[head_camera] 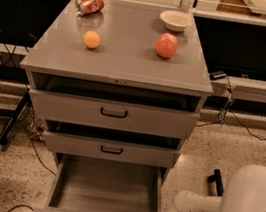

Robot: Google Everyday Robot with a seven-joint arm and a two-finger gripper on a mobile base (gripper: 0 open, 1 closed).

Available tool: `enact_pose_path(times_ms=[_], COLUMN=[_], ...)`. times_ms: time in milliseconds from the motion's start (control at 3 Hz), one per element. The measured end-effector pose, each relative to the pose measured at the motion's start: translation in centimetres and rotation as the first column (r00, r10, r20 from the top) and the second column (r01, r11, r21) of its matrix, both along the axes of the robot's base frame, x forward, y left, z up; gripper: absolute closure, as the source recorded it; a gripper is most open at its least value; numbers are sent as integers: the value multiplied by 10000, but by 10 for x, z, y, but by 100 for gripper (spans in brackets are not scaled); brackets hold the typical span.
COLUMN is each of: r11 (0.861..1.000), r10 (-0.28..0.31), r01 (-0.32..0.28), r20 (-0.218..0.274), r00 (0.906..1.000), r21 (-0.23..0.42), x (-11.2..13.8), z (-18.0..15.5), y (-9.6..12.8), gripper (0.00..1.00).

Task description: Close bottom drawer

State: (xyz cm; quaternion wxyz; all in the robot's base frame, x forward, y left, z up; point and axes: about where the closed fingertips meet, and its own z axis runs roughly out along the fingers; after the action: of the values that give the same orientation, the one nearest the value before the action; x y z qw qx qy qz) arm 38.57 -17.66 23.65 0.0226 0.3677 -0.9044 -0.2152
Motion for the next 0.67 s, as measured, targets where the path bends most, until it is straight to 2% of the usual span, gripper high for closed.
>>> enact_pose_path(times_ms=[333,667], r11=[9998,9980], r10=[-165,-611], r01=[165,604], r20=[39,409], r00=[9999,9973], r21=[-59,182], x=[3,10], z=[-32,-61], y=[3,8], gripper=[86,100])
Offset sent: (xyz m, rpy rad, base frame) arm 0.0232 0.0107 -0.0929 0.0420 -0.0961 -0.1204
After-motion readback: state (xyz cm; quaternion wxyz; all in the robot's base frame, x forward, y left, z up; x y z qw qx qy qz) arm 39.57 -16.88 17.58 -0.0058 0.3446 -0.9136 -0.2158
